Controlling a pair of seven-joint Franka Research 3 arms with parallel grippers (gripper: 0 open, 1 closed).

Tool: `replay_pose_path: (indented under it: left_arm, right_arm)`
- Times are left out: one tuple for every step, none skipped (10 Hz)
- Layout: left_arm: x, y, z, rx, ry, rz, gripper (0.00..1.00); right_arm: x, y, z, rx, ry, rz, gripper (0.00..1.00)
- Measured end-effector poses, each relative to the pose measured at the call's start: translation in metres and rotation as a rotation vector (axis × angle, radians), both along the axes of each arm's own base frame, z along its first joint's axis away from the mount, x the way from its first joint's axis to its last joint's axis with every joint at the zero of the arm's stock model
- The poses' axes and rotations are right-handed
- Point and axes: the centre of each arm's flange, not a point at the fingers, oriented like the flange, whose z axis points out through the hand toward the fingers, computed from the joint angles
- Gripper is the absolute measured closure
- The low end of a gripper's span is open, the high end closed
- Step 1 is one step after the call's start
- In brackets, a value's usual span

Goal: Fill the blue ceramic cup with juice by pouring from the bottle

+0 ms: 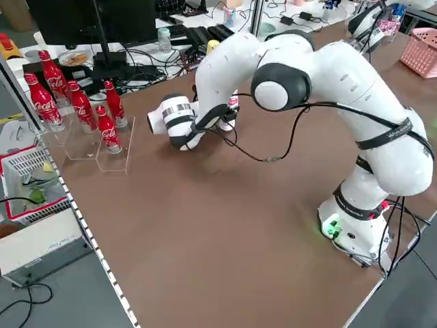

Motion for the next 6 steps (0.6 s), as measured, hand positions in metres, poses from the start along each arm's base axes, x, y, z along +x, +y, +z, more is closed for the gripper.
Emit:
replay_pose_path:
  left_arm:
    - [0.005, -0.004, 0.01, 0.018, 0.032, -0.005, 0.53]
    - [0.012, -0.014, 0.02, 0.028, 0.046, -0.013, 0.53]
    - [0.02, -0.028, 0.028, 0.021, 0.044, -0.012, 0.53]
    - [0.028, -0.046, 0.034, 0.004, 0.039, -0.011, 0.53]
    - [0.035, -0.069, 0.038, -0.013, 0.034, -0.024, 0.53]
    - [0.041, -0.094, 0.042, -0.019, 0.028, -0.042, 0.53]
  right_arm:
    - [0.002, 0.002, 0.0, 0.006, -0.002, -0.004, 0.0]
    - [0.003, 0.004, 0.001, 0.01, -0.005, -0.006, 0.0]
    - [0.003, 0.006, 0.001, 0.011, -0.006, -0.005, 0.0]
    - [0.003, 0.006, -0.001, 0.009, -0.006, -0.002, 0.0]
    - [0.001, 0.008, -0.004, 0.007, -0.005, 0.003, 0.0]
    - [-0.002, 0.01, -0.007, 0.004, -0.007, 0.012, 0.0]
